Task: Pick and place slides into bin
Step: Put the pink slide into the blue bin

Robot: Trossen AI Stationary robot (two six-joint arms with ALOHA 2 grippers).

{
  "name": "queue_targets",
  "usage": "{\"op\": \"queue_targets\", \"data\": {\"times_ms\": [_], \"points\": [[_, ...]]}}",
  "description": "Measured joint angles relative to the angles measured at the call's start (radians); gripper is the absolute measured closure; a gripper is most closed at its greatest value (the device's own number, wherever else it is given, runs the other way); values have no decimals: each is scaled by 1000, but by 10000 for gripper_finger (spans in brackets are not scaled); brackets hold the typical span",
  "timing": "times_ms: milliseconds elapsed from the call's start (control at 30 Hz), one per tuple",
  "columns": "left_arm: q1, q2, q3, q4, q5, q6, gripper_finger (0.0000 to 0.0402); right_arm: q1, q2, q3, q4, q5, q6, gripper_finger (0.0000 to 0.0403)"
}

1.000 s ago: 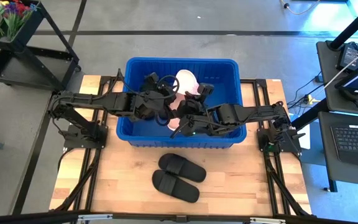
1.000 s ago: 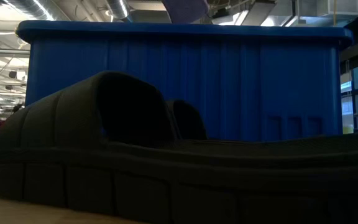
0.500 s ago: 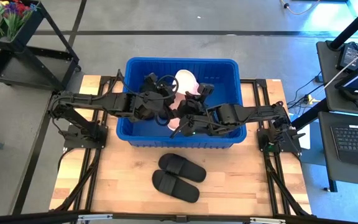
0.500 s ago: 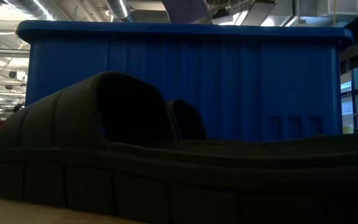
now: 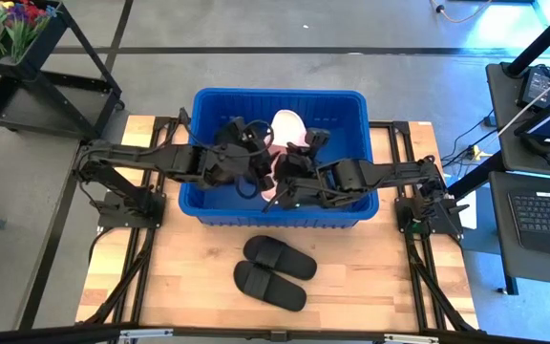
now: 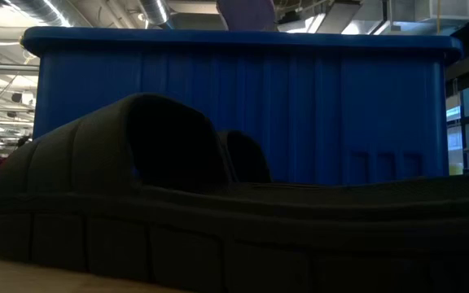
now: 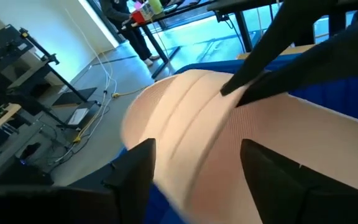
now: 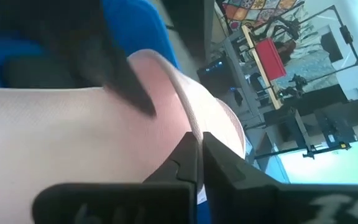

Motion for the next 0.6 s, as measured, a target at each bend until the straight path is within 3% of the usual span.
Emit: {"op": "queue_targets", "data": {"times_ms": [200, 333, 433, 600], "points": [[-15, -54, 0, -107, 2, -11, 172, -10, -21, 0, -174, -45, 127, 392], [-8, -113, 0, -220, 118, -58, 173, -31, -49, 0, -267, -144, 173, 392], [6, -154, -3, -309, 209, -90, 173, -56, -72, 0, -312, -153, 166, 392], [30, -253, -71, -311, 221, -115, 173, -128, -114, -44, -299, -267, 53, 392]]}}
